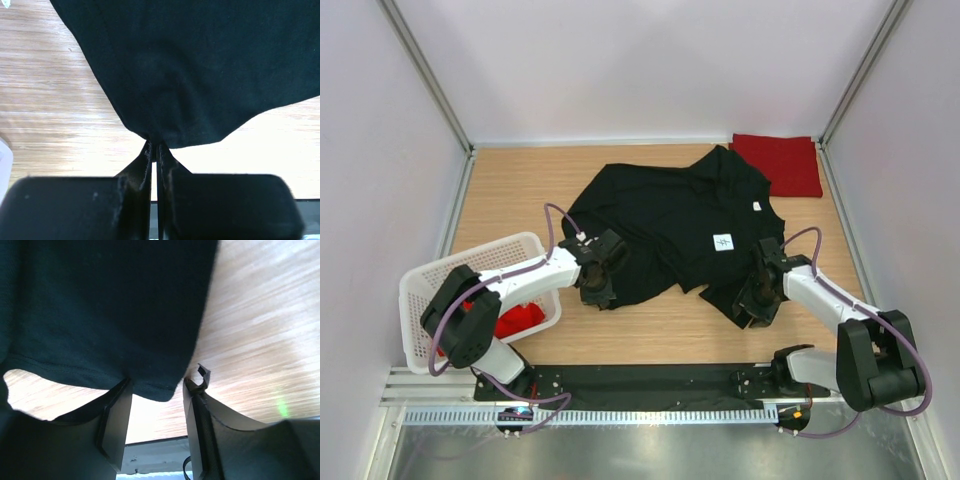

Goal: Fold and stack the t-shirts
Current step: Flatten the tshirt out

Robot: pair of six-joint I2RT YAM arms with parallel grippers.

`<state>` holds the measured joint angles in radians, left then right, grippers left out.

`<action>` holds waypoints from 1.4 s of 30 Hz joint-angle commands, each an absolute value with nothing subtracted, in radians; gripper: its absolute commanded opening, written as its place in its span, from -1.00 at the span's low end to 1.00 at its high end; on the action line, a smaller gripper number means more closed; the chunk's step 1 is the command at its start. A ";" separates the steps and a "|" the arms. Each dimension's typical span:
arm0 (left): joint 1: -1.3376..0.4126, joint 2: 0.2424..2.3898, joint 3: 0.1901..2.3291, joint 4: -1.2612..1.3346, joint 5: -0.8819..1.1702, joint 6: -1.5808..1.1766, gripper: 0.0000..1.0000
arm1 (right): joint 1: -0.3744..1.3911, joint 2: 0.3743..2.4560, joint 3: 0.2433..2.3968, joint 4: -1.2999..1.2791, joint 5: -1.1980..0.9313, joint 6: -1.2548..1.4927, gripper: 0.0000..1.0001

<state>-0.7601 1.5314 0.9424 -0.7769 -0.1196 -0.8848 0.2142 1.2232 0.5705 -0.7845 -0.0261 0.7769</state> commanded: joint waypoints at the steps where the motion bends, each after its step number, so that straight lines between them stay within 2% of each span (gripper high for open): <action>1: -0.765 1.489 0.969 -0.788 -0.129 -0.870 -1.00 | 0.221 1.262 0.581 -0.686 0.043 0.788 0.07; 7: -0.764 1.483 0.962 -0.788 -0.129 -0.867 -1.00 | 0.219 1.273 0.577 -0.672 0.066 0.781 0.08; 10: -0.764 1.476 0.953 -0.790 -0.129 -0.865 -0.99 | 0.219 1.278 0.571 -0.661 0.072 0.779 -0.26; 11: -0.765 1.474 0.953 -0.790 -0.129 -0.865 -0.99 | 0.221 1.281 0.571 -0.658 0.077 0.778 -0.54; 14: -0.764 1.456 0.962 -0.798 -0.135 -0.861 -0.99 | 0.219 1.273 0.577 -0.664 0.086 0.776 -0.84; 17: -0.765 1.428 0.997 -0.828 -0.147 -0.858 -0.99 | 0.219 1.229 0.624 -0.710 0.118 0.756 -0.98; 25: -0.764 1.273 1.153 -0.960 -0.265 -0.836 -0.99 | 0.219 1.011 0.971 -0.959 0.302 0.660 -0.98; 31: -0.764 1.198 1.349 -1.052 -0.383 -0.808 -0.99 | 0.219 0.968 1.323 -1.048 0.416 0.614 -0.98; 35: -0.761 1.187 1.498 -1.112 -0.465 -0.785 -1.00 | 0.219 0.971 1.520 -1.028 0.482 0.586 -0.98; 42: -0.762 1.155 1.753 -1.100 -0.563 -0.684 -1.00 | 0.218 0.953 1.739 -0.870 0.561 0.486 -0.98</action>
<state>-0.7597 1.1923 1.6432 -1.0992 -0.4587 -0.7467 0.2203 0.9764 1.6444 -0.9924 0.4698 0.5537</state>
